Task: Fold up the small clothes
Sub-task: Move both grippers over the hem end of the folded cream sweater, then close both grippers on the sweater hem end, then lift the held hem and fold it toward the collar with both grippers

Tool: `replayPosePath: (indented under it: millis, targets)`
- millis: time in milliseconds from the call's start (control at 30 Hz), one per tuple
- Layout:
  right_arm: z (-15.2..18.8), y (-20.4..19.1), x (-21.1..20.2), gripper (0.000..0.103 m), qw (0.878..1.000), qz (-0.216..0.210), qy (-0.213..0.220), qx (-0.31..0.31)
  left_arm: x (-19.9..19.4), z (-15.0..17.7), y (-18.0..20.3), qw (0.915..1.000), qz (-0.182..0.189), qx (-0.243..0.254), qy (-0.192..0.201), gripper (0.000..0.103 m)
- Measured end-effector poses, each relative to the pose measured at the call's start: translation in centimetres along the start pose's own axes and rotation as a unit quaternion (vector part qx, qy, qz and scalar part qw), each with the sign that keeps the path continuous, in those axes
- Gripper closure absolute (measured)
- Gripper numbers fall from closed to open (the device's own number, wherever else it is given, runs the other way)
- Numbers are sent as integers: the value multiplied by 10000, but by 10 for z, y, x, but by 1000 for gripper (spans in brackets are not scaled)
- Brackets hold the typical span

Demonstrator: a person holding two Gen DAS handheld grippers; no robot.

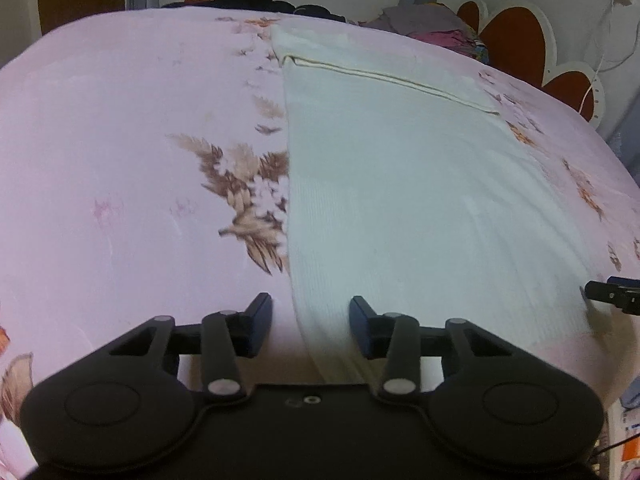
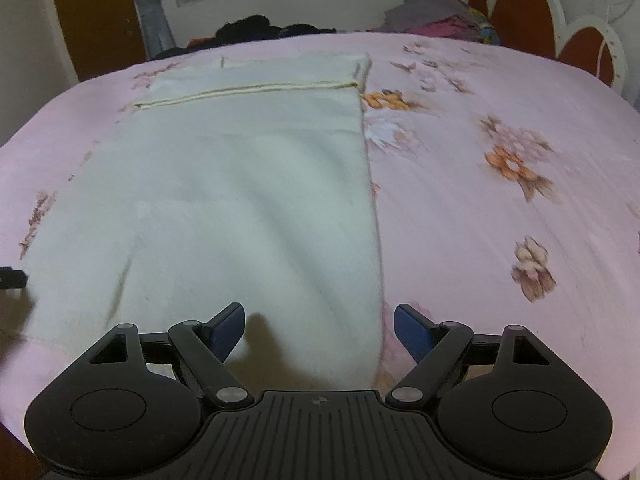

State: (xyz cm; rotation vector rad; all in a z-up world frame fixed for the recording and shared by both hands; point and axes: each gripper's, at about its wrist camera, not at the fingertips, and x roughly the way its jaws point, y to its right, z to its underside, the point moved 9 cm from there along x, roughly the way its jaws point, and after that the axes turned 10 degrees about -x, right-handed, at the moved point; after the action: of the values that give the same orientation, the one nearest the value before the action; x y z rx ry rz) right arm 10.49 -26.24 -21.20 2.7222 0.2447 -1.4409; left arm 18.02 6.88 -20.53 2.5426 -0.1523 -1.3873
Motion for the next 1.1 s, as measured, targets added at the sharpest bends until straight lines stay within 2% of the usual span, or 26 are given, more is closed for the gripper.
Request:
replayPosePath:
  millis: [33,100,133,233,267,333,400,433,467,533,667,800,1100]
  targets:
    - [3,1,0,22,10000,20,-33,17,0,1,1,10000,52,-31,-30,63]
    - [11,2,0,35,9999,-14,-129,71,1,8,2,9997,170,-96,-118,63]
    - [14,1,0,39,9998,-49,-160,136,1,10,4,9996,221,-121,-152,63]
    - [19,-1,-1,39,9995,-78,-179,245,3,14,6,9992,307,-186,-195,63]
    - [19,-2,-2,42,9993,-110,-199,280,4,14,7,9988,362,-253,-223,63]
    - [20,-4,-2,53,9989,-204,-227,342,4,15,8,9977,482,-364,-296,65]
    - [19,-4,-3,58,9986,-262,-235,392,6,17,12,9967,597,-406,-373,75]
    - [19,-5,-3,63,9984,-301,-239,425,7,18,13,9961,648,-432,-411,83]
    - [19,-5,-3,73,9979,-365,-238,475,8,18,14,9955,700,-452,-440,90]
    - [16,-6,-3,89,9970,-514,-226,541,9,17,14,9954,731,-469,-396,94]
    - [9,-11,-6,91,9975,-539,-128,436,1,5,18,9956,826,-411,-146,98]
    - [-9,-13,-16,92,9977,-551,152,370,-9,-19,23,9946,951,-351,215,98]
    - [-85,0,-23,92,9928,-692,881,430,-11,-87,42,9892,1129,-422,836,99]
